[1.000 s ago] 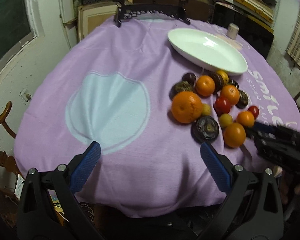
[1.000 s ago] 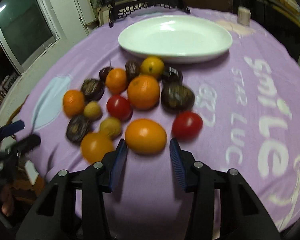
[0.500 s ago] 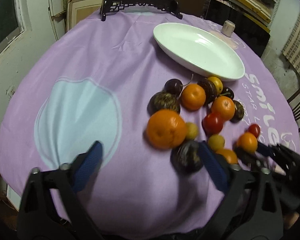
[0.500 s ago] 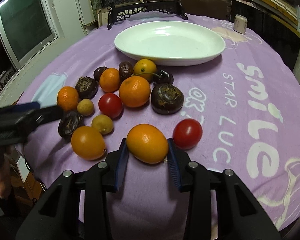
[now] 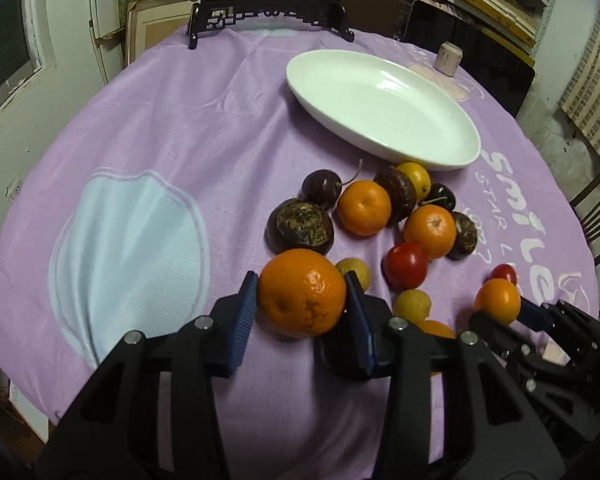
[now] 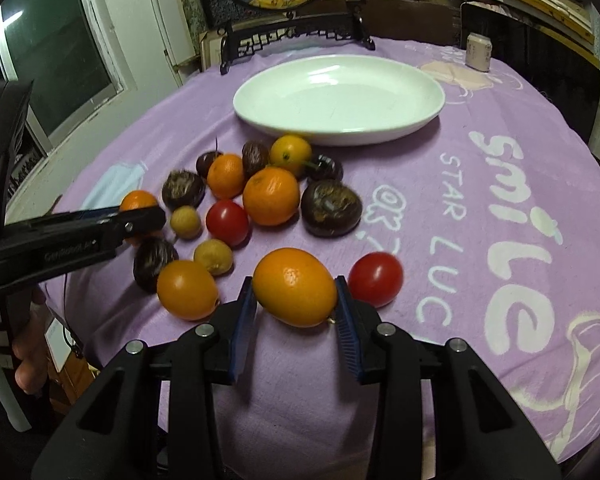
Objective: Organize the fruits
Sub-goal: 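Grasp an oval orange fruit with the right tool while the left tool grasps a round orange, then carry both oranges over the white plate and open both tools to drop them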
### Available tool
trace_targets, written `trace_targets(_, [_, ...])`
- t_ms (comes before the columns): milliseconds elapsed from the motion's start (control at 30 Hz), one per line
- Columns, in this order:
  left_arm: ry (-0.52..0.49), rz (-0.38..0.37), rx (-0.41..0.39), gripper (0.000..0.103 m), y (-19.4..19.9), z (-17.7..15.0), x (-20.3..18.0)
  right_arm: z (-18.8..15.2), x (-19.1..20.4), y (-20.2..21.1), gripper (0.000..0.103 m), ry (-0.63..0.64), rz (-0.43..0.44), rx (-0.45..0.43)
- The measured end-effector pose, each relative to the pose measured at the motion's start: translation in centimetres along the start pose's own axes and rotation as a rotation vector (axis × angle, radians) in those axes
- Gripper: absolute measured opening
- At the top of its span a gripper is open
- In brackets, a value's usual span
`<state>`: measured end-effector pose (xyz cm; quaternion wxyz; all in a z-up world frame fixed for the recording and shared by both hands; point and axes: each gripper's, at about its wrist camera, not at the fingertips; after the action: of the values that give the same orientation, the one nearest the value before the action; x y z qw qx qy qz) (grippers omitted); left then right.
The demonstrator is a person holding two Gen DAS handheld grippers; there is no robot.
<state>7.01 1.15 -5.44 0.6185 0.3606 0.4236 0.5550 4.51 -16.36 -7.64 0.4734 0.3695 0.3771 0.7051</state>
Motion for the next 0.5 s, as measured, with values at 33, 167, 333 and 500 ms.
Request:
trace_targets(33, [-0.001, -0.004, -0.007, 0.044, 0.4, 0.0, -0.1, 0.1, -0.1, 0.1, 0.039, -0.003, 0.004, -0.003])
trace_targets(167, [-0.031, -0.016, -0.044, 0.044, 1.8, 0.8, -0.7, 0.8, -0.8, 0.6, 0.039, -0.011, 0.011, -0.016])
trace_targets(333, [-0.054, -0.006, -0.093, 0.044, 2.5, 5.1, -1.3, 3.6, -1.6, 1.7, 0.039, 0.005, 0.006, -0.042])
trace_targets(500, [-0.054, 0.003, -0.12, 0.044, 2.0, 13.4, -2.1, 9.7, -2.5, 2.5, 0.039, 0.023, -0.005, -0.078])
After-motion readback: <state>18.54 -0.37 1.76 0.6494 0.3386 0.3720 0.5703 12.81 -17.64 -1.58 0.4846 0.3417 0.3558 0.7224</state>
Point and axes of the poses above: each gripper's, at about its wrist camera, not at the fingertips, and y roughly against the way its jaws point, x to its left, z to its top, and after that the axes turned 13 degrees about x, right-handed
